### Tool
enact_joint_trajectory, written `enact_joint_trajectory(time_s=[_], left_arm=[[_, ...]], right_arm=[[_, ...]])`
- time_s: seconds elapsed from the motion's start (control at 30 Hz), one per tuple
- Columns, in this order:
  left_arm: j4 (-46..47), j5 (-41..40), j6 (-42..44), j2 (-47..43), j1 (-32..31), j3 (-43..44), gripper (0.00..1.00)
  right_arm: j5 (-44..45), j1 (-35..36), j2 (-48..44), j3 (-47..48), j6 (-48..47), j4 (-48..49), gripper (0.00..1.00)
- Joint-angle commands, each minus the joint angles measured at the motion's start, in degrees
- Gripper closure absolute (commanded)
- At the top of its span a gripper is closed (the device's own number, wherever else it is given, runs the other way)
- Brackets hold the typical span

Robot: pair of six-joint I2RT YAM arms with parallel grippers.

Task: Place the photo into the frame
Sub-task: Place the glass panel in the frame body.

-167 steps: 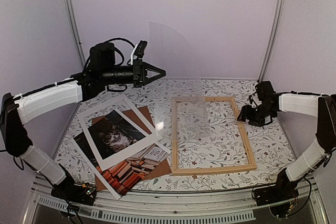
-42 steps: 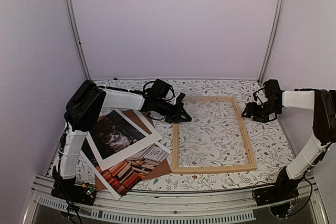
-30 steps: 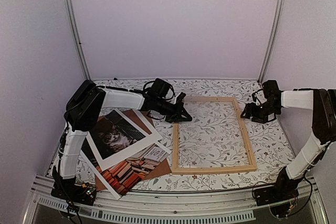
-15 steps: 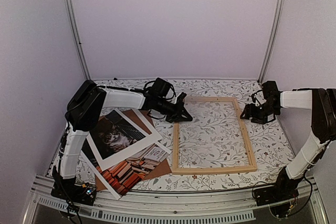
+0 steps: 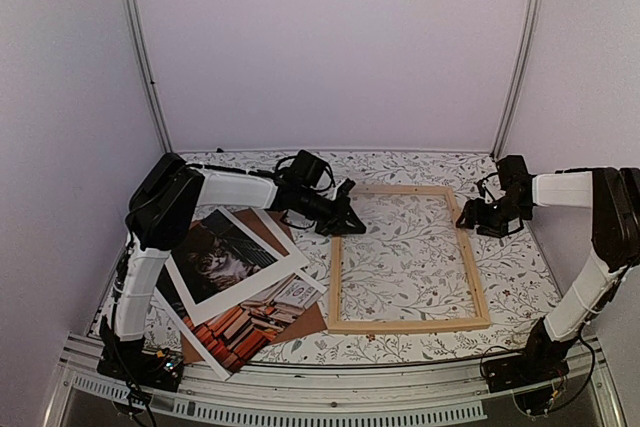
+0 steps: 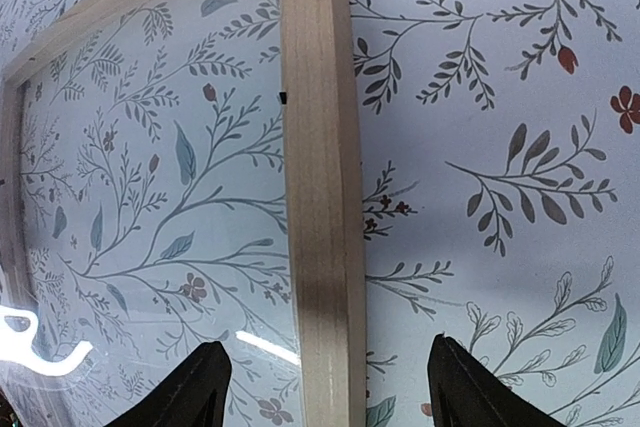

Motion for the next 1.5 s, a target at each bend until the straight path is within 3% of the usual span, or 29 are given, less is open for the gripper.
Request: enact_joint_trajectory(time_s=[0.0,0.43,0.83,1.13,1.47], left_arm=[[-1.6,2.9,0.3,1.3,-0.8,1.2,0.92],[-0.3,2.2,-2.1,-0.9,-0.7,-1.3,0.67],[5.0,2.1,-5.8,-4.8,-0.9,-6.9,0.62],[8.7,0.9,-7.3,-6.3,-1.2,-9.7,0.74],[9.0,0.5,-7.5,-6.0,-1.6,-9.5,0.97]], right_arm=[[-0.4,0.4,1.1,-0.9,0.0,1.3,0.29],[-0.4,0.5,1.5,-1.1,0.0,1.5,0.29],[-0.4,0.6,1.8,-1.4,0.1,1.7,0.29],[-0.6,0.7,1.9,-1.5,0.1,1.8,0.29],[-0.5,0.8,0.4,-1.6,-0.1,1.3,0.29]])
